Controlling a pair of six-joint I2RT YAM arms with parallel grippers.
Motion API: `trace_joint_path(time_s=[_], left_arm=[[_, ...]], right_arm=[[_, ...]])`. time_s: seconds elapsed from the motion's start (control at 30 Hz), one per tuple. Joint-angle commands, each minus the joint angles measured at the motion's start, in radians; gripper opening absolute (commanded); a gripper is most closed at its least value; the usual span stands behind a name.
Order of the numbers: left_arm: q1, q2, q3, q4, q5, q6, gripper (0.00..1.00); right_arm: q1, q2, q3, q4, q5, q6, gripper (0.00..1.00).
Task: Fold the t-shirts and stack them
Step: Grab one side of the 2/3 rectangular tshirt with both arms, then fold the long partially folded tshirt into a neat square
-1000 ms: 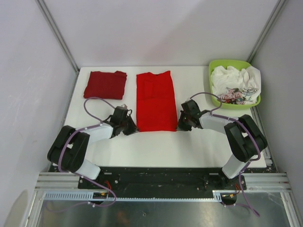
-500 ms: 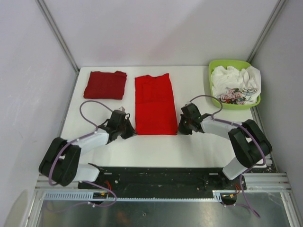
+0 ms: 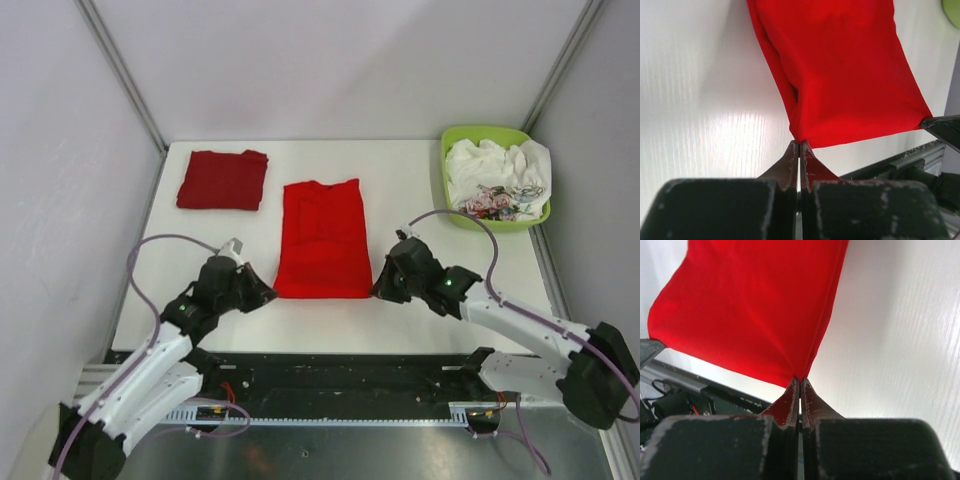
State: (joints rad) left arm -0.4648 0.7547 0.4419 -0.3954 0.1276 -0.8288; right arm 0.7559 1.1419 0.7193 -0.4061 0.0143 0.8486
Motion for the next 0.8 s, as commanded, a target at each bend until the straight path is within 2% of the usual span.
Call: trace_joint_path(time_s=[0.0,0.2,0.37,0.53,0.77], left_arm=[[-0.014,-0.151,-0.025,-0.152,0.034,-0.013,0.00],[-0.029,-0.296,0.013,-0.261,0.053,-0.043,0.00],[-0.029,-0.311,0.111,-0.322,0.027,-0.029,0.00],[-0.030,-0.169,0.261,-0.323,-0.071,0.016,0.00],[-0.005,0.168,0.487,-0.231,-0.198,0.099,0.00]], right_arm=[[0.084,-0.094,-0.010,-0.126,0.112,0.090,0.00],[0.212,-0.182,-0.010,-0.192,0.190,0.173,0.00],[0.233,-0.224,0.046,-0.220,0.220,0.179,0.00],[0.193,-0.126,0.193,-0.246,0.284,0.081,0.00],[-0.079,0.032,0.297,-0.096,0.146,-0.071,0.00]])
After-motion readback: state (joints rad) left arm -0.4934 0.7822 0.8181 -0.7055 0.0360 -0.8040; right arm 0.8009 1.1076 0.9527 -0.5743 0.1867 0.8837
